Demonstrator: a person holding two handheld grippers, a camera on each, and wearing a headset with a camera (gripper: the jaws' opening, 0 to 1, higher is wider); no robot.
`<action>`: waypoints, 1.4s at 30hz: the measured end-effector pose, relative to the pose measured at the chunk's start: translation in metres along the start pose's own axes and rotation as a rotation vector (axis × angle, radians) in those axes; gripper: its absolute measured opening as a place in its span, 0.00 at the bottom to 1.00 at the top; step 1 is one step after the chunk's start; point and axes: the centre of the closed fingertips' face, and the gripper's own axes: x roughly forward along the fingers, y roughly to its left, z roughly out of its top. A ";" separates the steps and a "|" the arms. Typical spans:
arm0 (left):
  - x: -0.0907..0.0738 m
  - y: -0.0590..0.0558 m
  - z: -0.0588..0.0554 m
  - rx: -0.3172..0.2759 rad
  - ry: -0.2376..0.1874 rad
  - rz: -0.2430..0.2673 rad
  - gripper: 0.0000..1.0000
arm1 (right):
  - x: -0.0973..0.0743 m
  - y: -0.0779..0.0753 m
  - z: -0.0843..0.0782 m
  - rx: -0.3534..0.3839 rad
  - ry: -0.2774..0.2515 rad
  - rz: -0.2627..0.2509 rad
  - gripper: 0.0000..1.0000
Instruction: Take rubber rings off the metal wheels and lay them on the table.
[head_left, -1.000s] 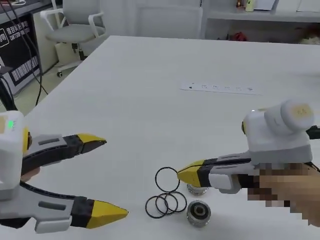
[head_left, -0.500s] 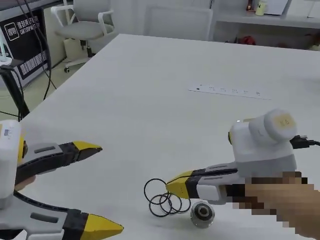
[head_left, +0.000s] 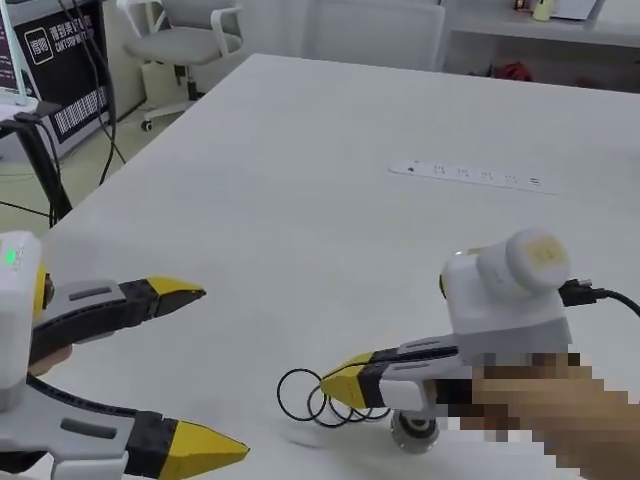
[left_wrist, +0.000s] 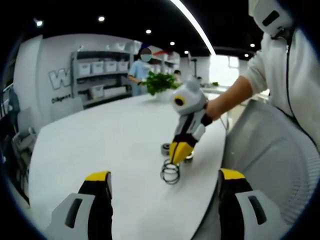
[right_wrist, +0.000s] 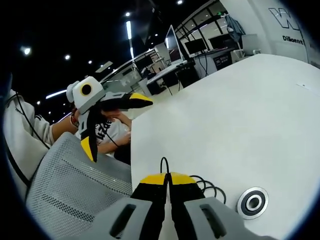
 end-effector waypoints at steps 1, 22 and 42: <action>0.000 0.000 -0.001 -0.001 0.003 -0.001 0.89 | 0.001 -0.001 -0.001 0.002 0.004 0.001 0.00; 0.006 0.009 -0.018 -0.041 0.043 -0.005 0.89 | 0.019 -0.018 -0.017 0.059 0.051 -0.013 0.00; 0.009 0.007 -0.016 -0.040 0.051 -0.011 0.89 | 0.015 -0.025 -0.020 0.040 0.063 -0.042 0.03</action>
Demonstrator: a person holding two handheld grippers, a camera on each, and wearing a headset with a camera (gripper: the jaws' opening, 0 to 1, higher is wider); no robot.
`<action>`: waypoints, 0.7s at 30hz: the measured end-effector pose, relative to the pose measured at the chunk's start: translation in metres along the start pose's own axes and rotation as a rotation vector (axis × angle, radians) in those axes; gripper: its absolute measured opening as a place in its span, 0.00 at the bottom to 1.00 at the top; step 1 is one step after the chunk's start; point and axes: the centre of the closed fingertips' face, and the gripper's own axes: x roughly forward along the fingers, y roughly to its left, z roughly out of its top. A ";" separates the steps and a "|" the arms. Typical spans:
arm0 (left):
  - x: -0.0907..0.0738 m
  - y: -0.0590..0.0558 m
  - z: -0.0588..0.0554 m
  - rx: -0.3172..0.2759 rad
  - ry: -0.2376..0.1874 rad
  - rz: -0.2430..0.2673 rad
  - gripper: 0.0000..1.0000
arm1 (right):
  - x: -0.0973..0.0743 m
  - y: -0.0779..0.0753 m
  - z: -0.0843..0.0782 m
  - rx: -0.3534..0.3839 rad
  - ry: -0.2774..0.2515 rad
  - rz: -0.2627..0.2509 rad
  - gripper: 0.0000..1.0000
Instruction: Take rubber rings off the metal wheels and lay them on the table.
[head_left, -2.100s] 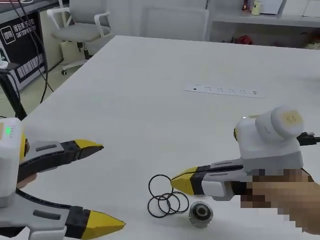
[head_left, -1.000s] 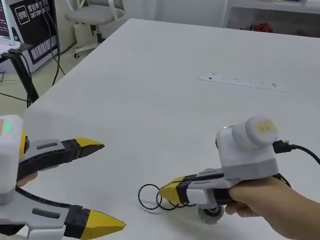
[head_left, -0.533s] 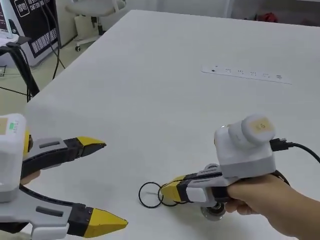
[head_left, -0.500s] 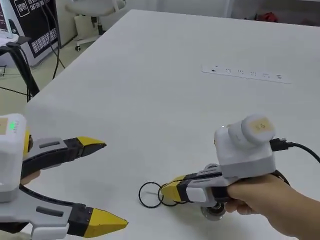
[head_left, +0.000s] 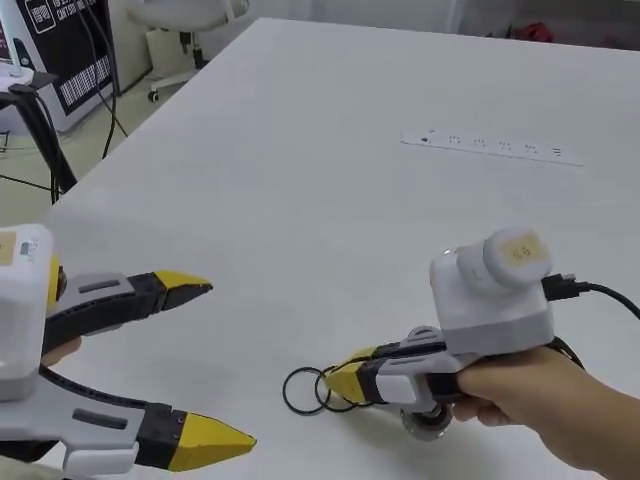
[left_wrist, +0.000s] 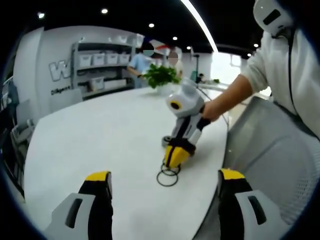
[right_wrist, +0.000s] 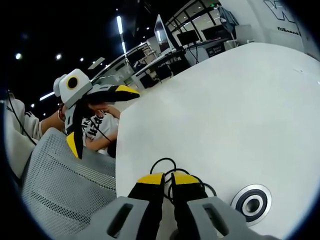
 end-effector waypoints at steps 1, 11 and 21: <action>0.000 0.000 0.000 0.001 0.001 0.000 0.89 | -0.001 0.000 0.000 0.001 -0.001 0.000 0.03; 0.001 -0.002 0.003 0.011 0.002 -0.003 0.89 | -0.016 -0.003 0.006 -0.015 -0.020 -0.020 0.04; 0.003 -0.004 0.008 0.026 0.000 -0.011 0.90 | -0.038 -0.006 0.016 -0.031 -0.061 -0.051 0.06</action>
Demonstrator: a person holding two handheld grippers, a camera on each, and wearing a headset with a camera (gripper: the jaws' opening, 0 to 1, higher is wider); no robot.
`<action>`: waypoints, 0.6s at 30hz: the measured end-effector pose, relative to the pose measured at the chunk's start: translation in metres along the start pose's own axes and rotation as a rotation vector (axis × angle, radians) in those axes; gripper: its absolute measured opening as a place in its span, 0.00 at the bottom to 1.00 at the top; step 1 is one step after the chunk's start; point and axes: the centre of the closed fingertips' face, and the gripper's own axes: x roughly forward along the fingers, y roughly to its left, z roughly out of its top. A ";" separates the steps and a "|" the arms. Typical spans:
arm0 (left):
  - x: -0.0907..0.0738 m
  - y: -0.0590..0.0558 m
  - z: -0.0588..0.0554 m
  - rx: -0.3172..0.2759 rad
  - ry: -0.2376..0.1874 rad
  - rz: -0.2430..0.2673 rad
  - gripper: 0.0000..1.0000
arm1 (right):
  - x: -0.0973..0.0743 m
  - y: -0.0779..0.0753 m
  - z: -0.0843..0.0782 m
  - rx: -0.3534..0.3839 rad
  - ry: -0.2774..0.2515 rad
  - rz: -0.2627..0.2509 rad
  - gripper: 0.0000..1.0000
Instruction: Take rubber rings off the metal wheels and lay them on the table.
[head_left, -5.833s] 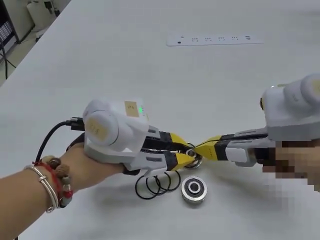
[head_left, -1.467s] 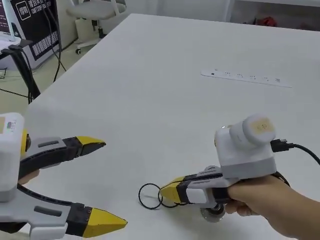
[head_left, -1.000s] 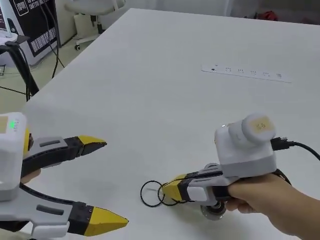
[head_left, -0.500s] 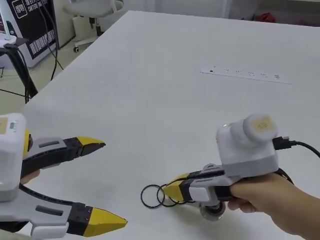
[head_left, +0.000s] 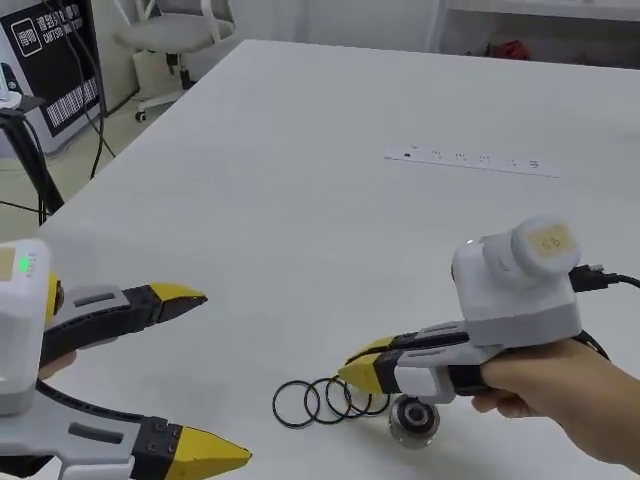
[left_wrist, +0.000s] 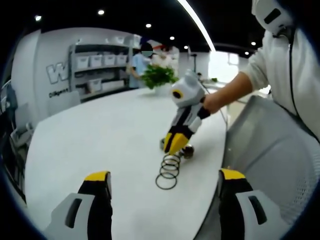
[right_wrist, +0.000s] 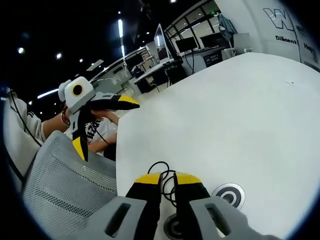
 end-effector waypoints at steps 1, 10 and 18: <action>0.000 0.000 0.001 0.002 -0.001 0.000 0.90 | -0.002 0.000 0.001 0.000 -0.001 -0.002 0.06; -0.002 -0.002 0.005 0.019 -0.006 0.003 0.91 | -0.025 0.002 0.012 -0.017 -0.047 -0.020 0.09; -0.003 -0.006 0.009 0.032 -0.012 0.000 0.93 | -0.053 0.004 0.021 -0.034 -0.093 -0.042 0.15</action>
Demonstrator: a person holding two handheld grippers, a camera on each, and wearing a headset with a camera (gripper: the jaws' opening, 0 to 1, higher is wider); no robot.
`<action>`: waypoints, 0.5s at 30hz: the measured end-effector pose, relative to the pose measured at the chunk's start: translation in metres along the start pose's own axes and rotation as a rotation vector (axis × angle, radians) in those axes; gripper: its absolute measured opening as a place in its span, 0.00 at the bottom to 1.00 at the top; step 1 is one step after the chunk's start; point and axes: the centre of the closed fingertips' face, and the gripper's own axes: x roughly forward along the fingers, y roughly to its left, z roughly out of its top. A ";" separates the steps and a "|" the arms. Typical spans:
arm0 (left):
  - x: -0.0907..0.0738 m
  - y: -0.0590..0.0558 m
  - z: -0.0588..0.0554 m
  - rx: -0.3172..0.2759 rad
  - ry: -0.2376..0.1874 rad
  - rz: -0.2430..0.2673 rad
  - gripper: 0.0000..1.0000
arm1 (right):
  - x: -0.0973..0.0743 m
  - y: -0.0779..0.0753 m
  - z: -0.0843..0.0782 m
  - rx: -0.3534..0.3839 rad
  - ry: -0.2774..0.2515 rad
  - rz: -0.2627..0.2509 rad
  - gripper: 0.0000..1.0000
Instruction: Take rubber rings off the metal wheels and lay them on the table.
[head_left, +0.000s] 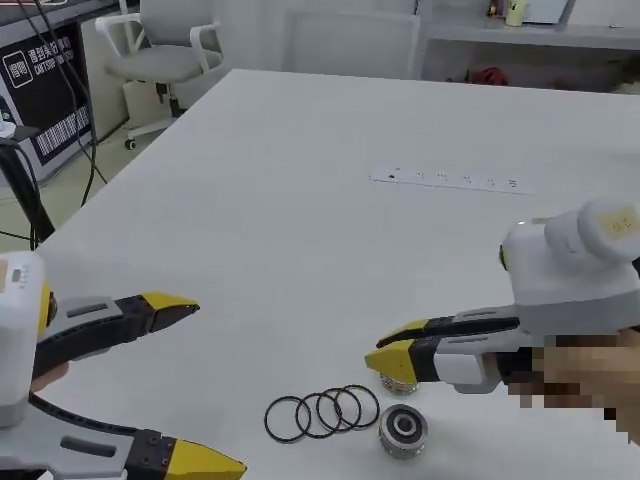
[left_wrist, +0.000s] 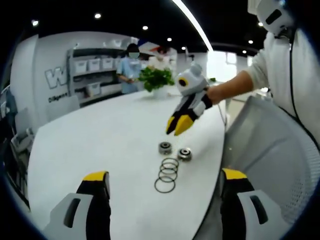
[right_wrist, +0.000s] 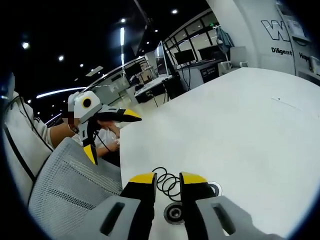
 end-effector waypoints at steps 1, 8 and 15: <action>0.000 0.000 0.000 0.002 0.001 -0.001 0.93 | -0.002 0.000 0.000 0.000 -0.003 -0.001 0.16; 0.001 -0.006 0.000 0.017 0.007 -0.010 0.95 | -0.026 0.002 0.003 -0.036 -0.028 -0.032 0.26; -0.001 -0.007 0.002 0.018 -0.002 -0.007 0.97 | -0.045 0.005 0.002 -0.082 -0.055 -0.046 0.37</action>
